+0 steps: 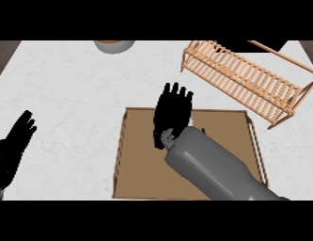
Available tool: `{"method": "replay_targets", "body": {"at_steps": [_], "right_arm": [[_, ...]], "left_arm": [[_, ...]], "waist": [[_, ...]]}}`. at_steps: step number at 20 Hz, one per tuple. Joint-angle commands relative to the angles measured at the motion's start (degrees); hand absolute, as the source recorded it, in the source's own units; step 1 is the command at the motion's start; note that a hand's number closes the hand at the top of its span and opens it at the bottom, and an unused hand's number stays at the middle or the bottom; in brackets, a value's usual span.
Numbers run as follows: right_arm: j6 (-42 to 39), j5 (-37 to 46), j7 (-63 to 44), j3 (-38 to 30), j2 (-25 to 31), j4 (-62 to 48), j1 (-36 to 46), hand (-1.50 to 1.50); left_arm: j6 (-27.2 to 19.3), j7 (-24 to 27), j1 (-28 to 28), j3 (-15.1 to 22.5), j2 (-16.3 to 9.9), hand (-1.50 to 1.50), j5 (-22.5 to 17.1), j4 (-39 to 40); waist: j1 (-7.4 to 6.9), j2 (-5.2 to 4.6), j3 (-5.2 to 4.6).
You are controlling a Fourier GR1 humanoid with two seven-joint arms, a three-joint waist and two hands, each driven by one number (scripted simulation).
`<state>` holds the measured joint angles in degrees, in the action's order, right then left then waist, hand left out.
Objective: Pick the can from the tray and place it in the tiered shelf
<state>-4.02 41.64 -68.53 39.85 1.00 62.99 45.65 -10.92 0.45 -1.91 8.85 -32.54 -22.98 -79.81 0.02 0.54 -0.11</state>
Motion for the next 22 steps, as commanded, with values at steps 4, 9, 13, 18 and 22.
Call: {"method": "replay_targets", "body": {"at_steps": [4,9,13,18,22], "right_arm": [[-8.9,1.2,-11.9,-0.8,-0.9,2.8,-2.0,-1.50],[-10.4,3.4,-9.3,-3.5,-0.2,1.1,-2.5,-1.50],[-8.8,6.1,-5.5,-4.9,0.7,1.8,-6.1,-1.50],[-9.2,7.8,-4.6,-6.2,-0.9,1.6,-6.0,-1.50],[-3.8,9.5,-0.3,-6.6,-0.9,-6.3,-5.8,-1.50]], "left_arm": [[3.3,1.2,0.0,-2.1,-0.6,0.00,-0.8,1.7],[1.1,-2.0,-0.1,-1.9,-0.1,0.00,0.6,-1.8],[3.8,2.0,-3.0,-3.4,0.2,0.00,1.1,0.0],[4.3,-1.4,0.3,-4.3,1.1,0.00,1.6,0.4],[4.1,-2.4,0.9,-5.0,1.9,0.00,2.2,-0.8]], "waist": [[0.35,-0.15,0.06],[-0.02,-0.24,0.11],[-0.22,-0.36,0.10],[-0.36,-0.47,0.10],[-0.89,-0.61,0.12]]}}
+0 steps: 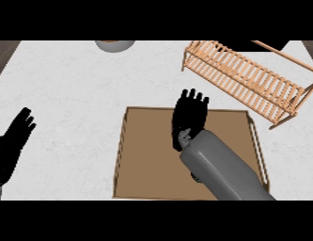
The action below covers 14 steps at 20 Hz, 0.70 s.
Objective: Pick the can from the tray and place it in the tiered shelf
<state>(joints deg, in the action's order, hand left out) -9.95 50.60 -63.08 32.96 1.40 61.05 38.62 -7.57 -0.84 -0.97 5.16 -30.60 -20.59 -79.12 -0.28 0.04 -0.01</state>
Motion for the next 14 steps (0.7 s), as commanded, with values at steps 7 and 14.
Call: {"method": "replay_targets", "body": {"at_steps": [7,14], "right_arm": [[3.3,0.0,-5.3,-0.6,-1.4,-2.1,-2.8,1.50],[-1.7,6.7,-0.3,-1.1,-0.5,1.3,-8.0,1.50]], "left_arm": [[0.3,1.4,1.7,-0.3,4.3,0.00,4.3,3.0],[2.6,-3.5,-0.6,-3.7,2.4,0.00,3.7,-2.5]], "waist": [[-0.21,-0.16,0.00],[0.21,0.10,0.02]]}}
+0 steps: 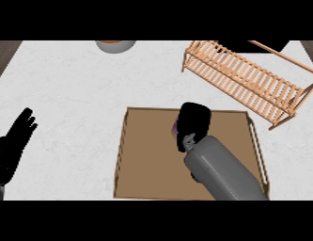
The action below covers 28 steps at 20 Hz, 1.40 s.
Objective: Pick the can from the tray and place it in the tiered shelf
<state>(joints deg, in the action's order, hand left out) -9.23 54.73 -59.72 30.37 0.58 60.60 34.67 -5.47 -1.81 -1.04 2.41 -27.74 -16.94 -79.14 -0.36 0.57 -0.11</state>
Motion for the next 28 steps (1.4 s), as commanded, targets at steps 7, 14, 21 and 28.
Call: {"method": "replay_targets", "body": {"at_steps": [7,14,21,28], "right_arm": [[-1.6,4.3,-6.1,2.4,-0.5,2.1,4.5,1.50],[11.5,3.5,2.0,-7.4,-0.6,-2.7,7.9,1.50],[8.1,6.1,-8.2,-4.1,-0.6,14.0,6.8,1.50],[6.5,2.9,-15.0,-8.5,-0.6,31.7,9.8,1.50]], "left_arm": [[0.1,-3.6,2.0,-1.3,2.5,0.00,2.8,-1.6],[1.1,-0.8,1.0,-1.7,3.2,0.00,4.3,-0.5],[2.2,0.2,-0.5,-3.1,3.8,0.00,4.4,0.8],[2.0,-1.8,0.4,-4.6,3.2,0.00,3.9,0.9]], "waist": [[-0.17,-0.60,0.11],[-0.82,-0.84,0.15],[0.61,-0.24,0.10],[1.33,0.22,0.11]]}}
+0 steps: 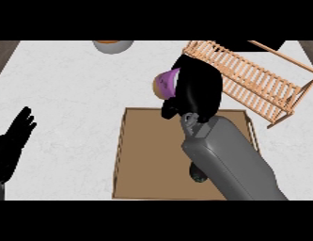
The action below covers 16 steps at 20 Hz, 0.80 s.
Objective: Pick the can from the tray and place it in the tiered shelf
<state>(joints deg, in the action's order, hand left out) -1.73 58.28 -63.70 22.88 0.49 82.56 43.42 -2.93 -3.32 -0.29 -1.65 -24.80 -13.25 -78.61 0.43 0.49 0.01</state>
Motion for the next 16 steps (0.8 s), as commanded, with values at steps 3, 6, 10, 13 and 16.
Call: {"method": "replay_targets", "body": {"at_steps": [3,6,10,13,16], "right_arm": [[1.5,0.8,-14.2,-0.8,-0.5,13.1,2.3,1.50],[-3.3,2.0,-17.8,-2.0,-0.5,17.0,6.3,1.50],[-9.5,4.9,-17.5,-4.5,-0.5,24.8,6.1,1.50],[-9.8,6.9,-17.9,-7.2,-0.5,21.2,12.8,1.50],[-15.3,9.1,-15.5,-12.6,-0.3,22.4,15.6,1.50]], "left_arm": [[0.6,0.7,0.8,-0.5,0.0,0.00,0.5,0.8],[0.3,1.7,0.1,-0.2,0.7,0.00,1.5,1.0],[0.4,0.3,0.9,-1.2,0.7,0.00,0.8,1.5],[1.0,0.5,-2.1,-0.8,0.5,0.00,1.0,-1.6],[2.5,0.5,-3.2,-2.1,-0.4,0.00,-0.4,-1.4]], "waist": [[0.09,0.03,-0.03],[-0.18,-0.03,-0.06],[0.35,0.03,-0.05],[-0.79,-0.03,-0.06],[-0.43,0.14,-0.06]]}}
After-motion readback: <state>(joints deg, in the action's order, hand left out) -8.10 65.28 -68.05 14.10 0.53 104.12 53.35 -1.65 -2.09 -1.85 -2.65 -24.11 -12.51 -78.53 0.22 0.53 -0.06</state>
